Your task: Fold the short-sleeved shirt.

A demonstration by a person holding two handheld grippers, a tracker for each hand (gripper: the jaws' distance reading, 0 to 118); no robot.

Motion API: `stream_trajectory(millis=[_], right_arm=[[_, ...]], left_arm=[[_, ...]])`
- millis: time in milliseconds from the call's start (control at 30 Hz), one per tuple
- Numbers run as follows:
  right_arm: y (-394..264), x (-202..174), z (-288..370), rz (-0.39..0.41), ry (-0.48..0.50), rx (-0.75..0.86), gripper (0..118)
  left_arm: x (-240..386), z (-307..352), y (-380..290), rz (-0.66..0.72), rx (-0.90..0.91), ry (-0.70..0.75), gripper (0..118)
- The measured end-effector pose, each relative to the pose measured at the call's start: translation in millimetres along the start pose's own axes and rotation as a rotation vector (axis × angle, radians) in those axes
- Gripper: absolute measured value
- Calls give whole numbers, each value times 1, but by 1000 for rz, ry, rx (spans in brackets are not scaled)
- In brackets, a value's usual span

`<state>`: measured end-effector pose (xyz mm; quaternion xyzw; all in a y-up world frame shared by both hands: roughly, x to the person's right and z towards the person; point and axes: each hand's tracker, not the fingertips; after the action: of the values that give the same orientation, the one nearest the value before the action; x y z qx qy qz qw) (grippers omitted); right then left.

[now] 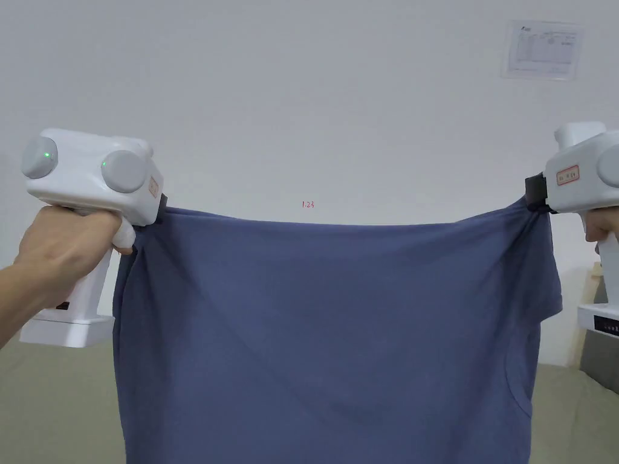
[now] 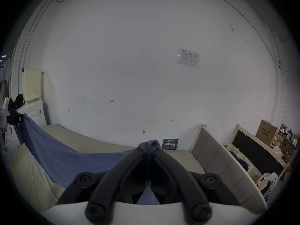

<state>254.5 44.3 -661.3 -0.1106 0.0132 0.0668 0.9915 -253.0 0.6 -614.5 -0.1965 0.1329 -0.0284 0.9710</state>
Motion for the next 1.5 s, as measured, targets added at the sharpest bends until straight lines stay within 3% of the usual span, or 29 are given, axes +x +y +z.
stream_trajectory(millis=[333,500,667,733,767,833,967,1133,1267,1333,1500], right_arm=[[-24,-22,-61,-4,10,-25,4],[-82,-33,-80,43,57,-101,4],[-147,-34,-69,38,73,-178,4],[-173,-35,-49,51,80,-192,4],[-186,-32,-40,11,53,-235,4],[-211,-33,-10,5,79,-253,4],[-263,-35,56,39,122,-268,4],[-333,-36,135,-43,161,-342,4],[-386,-38,195,-32,179,-405,4],[-409,-35,225,-98,191,-415,4],[-451,-27,285,-120,183,-441,4]], left_arm=[[10,-70,-35,0,-40,26,0],[17,-103,-86,-42,-115,25,0],[20,-109,-139,-34,-173,-9,0],[18,-98,-162,-36,-191,-27,0],[17,-92,-171,-38,-195,-31,0],[13,-73,-194,-45,-213,-55,0],[-1,-22,-247,-53,-255,-88,0],[-21,30,-325,-75,-309,-98,0],[-35,76,-387,-73,-348,-129,0],[-41,102,-414,-61,-356,-133,0],[-58,160,-461,-19,-374,-151,0]])
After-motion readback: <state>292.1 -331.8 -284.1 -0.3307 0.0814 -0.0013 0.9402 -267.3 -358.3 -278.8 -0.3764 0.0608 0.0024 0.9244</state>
